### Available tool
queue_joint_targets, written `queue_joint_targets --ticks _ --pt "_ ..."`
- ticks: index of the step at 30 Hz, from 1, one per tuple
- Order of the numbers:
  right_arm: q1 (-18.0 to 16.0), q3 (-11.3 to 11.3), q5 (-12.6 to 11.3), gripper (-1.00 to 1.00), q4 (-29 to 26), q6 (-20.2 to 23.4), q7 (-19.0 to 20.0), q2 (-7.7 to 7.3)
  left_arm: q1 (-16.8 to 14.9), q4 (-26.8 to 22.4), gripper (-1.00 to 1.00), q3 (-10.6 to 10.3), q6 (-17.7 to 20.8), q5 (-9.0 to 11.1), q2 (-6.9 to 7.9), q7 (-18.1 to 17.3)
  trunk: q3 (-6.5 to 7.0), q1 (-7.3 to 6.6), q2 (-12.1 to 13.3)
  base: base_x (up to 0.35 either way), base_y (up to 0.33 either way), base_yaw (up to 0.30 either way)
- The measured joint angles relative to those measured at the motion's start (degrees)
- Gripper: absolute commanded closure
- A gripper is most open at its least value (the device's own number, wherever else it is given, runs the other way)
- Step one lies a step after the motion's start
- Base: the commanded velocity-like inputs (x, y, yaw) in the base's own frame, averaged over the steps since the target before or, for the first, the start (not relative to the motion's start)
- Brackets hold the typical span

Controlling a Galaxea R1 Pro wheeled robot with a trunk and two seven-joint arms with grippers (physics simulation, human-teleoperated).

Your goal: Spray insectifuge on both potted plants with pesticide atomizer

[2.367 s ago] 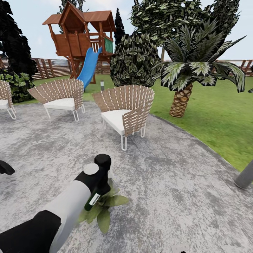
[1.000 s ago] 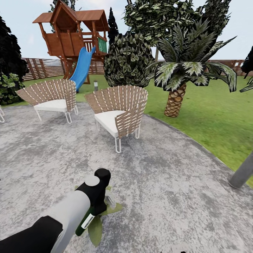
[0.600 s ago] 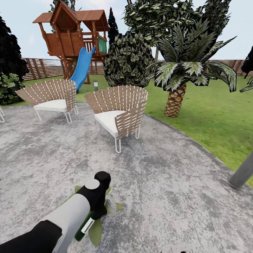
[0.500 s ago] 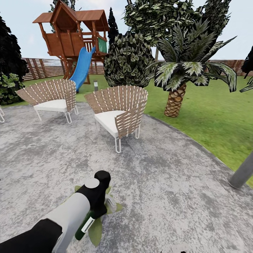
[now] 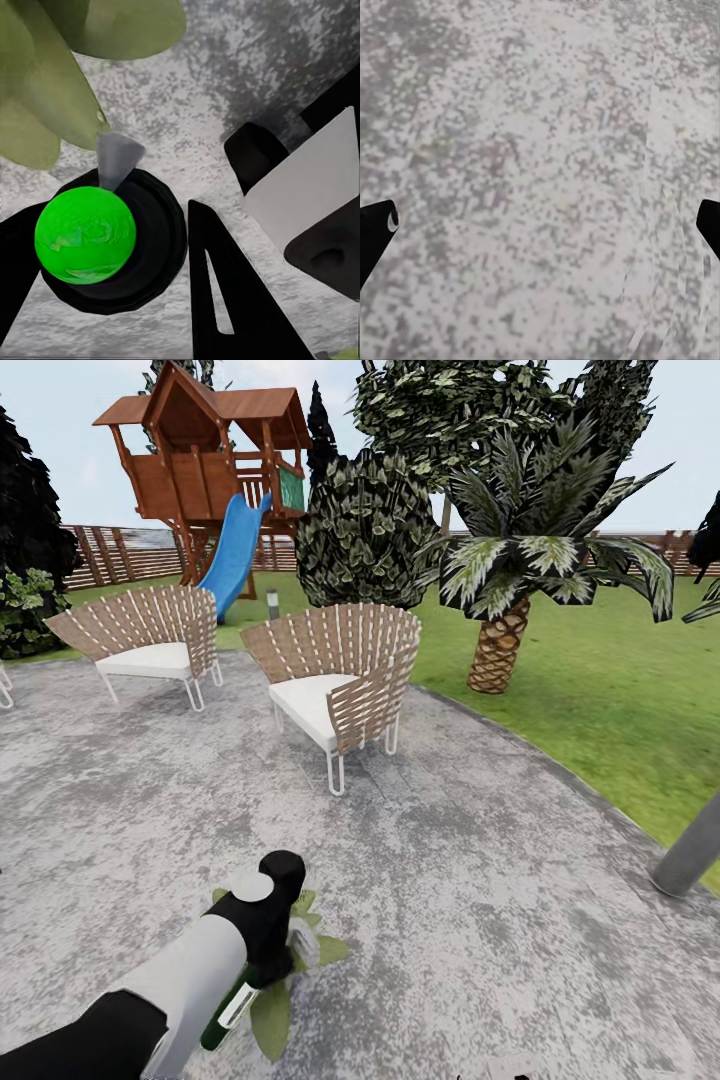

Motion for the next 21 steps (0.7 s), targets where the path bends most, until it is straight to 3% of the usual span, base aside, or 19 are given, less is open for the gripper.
queue_joint_targets --ticks 10,14,21 --pt "-0.01 0.01 0.0 -1.0 0.0 0.0 0.0 0.0 -0.27 0.1 1.0 0.0 0.52 -0.82 2.42 0.0 0.0 0.0 0.0 0.0 0.0 0.0" --pt "0.0 0.01 0.0 -1.0 0.0 0.0 0.0 0.0 0.37 0.32 1.0 0.02 0.52 -3.34 2.4 0.0 -0.03 0.0 0.0 0.0 0.0 0.0" --pt "0.0 0.01 0.0 -1.0 0.0 0.0 0.0 0.0 0.43 0.26 1.0 0.27 0.52 -3.8 2.22 0.0 -1.83 1.53 -2.79 0.0 0.0 0.0"
